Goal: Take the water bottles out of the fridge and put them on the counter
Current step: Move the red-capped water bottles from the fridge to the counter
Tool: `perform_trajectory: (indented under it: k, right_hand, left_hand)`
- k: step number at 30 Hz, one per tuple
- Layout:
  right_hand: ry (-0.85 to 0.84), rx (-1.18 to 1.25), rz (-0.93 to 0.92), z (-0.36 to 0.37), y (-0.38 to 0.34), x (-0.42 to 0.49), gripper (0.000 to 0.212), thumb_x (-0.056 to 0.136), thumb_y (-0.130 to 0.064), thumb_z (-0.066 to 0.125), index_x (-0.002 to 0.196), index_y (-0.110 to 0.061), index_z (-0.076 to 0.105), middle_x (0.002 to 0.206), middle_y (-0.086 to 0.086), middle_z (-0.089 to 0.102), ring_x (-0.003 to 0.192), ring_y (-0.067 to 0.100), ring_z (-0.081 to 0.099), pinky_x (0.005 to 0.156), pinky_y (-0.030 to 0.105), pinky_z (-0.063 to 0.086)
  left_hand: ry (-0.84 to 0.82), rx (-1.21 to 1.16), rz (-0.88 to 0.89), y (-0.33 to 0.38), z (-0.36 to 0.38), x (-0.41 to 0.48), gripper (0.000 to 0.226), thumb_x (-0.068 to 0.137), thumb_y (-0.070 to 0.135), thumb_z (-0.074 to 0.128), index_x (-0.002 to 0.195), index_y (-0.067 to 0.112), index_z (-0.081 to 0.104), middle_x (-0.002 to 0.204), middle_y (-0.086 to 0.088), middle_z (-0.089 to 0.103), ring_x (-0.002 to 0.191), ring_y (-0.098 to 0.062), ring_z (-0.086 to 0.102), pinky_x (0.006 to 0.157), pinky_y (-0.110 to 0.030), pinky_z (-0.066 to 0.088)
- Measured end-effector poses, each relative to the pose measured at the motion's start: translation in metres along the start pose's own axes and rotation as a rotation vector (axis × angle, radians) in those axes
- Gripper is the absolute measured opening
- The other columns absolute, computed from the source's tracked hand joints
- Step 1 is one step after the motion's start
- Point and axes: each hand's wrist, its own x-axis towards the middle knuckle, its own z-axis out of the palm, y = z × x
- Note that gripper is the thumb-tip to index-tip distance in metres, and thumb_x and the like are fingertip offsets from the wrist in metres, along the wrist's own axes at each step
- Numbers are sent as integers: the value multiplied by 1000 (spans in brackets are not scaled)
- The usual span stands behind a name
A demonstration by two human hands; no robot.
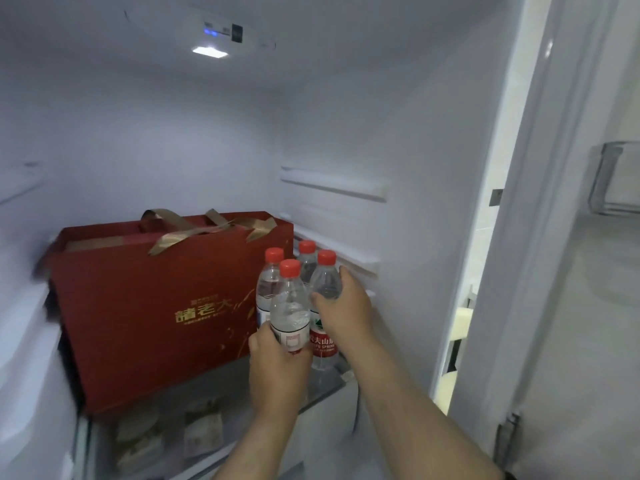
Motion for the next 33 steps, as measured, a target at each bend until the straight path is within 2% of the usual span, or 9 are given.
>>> perform_trajectory:
  k: [4,7,9,12,15,18,23,27,33]
  right_hand:
    - [9,-133,-46,4,2,1,55,73,-23,79,122,-18,57,116,2,57,108,19,54,84,21,38]
    - [-33,-68,25,5,6,-2,54,74,-27,79,120,-24,50,100,-7,61,84,8,60,56,4,35]
    - [-50,-47,76,8,14,-9,49,76,-35,78,113,-24,49,90,-11,56,68,0,50,43,4,30]
    - [-44,20,177,20,34,-22,46,67,-34,86,102,-26,57,88,-13,65,65,-3,56,47,8,39]
    - [-60,46,232,33,58,-30,58,53,-45,89,103,-27,66,91,-12,74,79,4,71,63,27,60]
    - [-51,100,229,36,62,-33,53,55,-41,90,100,-31,62,93,-12,73,85,8,71,73,36,61]
    - [-39,142,149,21,51,-55,50,61,-38,87,99,-37,55,94,-15,70,86,1,68,76,30,60]
    - [-4,112,50,-18,14,-70,48,61,-42,85,91,-43,47,92,-18,67,85,-2,65,69,19,53]
    - [-13,82,-47,-96,-47,-93,57,66,-35,84,104,-44,42,97,-18,64,83,-6,62,63,10,49]
  left_hand:
    - [96,6,-29,-5,-15,2,38,69,38,74,100,27,54,97,5,51,80,-21,60,67,-44,55]
    - [142,26,-18,-12,-29,4,43,67,38,77,101,26,54,98,5,50,82,-21,58,67,-42,54]
    - [149,28,-19,-15,-36,5,44,65,37,78,101,27,54,98,7,50,82,-18,58,66,-40,54]
    - [141,2,-12,-20,-40,5,47,65,33,81,103,32,53,99,9,52,85,-14,59,69,-42,56]
    - [118,-94,-42,-26,-38,5,55,65,28,83,106,41,49,101,14,61,88,-9,62,73,-41,57]
    - [100,-147,-58,-25,-41,5,60,67,20,83,107,46,47,92,21,63,84,-3,62,70,-33,54]
    - [140,-150,-15,-18,-55,5,65,65,12,84,119,33,55,89,22,59,88,-16,63,73,-32,49]
    - [109,-149,125,14,-69,3,66,65,20,85,124,28,57,96,14,64,92,-17,64,75,-31,48]
    - [-77,-198,328,89,-89,-9,55,66,19,86,111,35,58,90,23,65,79,15,62,70,-24,51]
